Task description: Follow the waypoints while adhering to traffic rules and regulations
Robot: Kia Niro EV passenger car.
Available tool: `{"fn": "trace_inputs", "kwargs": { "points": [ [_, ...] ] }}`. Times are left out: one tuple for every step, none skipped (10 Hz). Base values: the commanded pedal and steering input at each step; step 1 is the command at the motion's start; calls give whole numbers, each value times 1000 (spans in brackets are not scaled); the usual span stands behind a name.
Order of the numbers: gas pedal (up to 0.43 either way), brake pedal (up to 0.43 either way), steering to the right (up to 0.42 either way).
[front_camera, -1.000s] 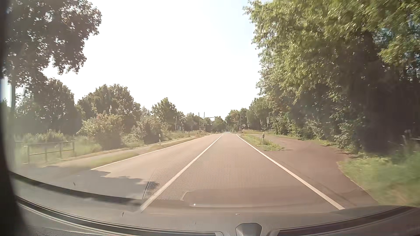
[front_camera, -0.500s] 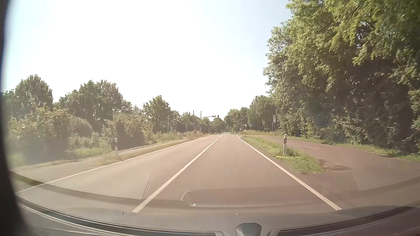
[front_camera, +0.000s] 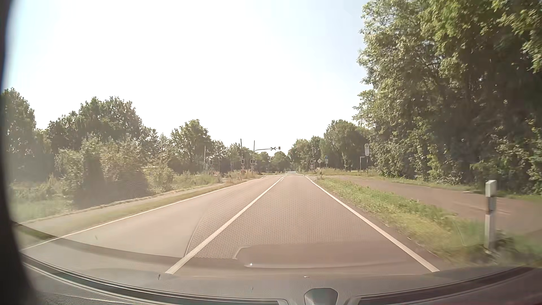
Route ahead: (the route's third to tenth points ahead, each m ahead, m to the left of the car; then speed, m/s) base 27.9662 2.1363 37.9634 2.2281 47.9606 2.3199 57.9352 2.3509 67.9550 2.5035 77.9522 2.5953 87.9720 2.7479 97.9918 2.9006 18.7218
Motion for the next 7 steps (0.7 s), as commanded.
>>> {"fn": "trace_inputs", "kwargs": {
  "points": [
    [0,6,3],
    [0,6,3],
    [0,6,3],
    [0,6,3],
    [0,6,3],
    [0,6,3],
    [0,6,3]
  ]
}}
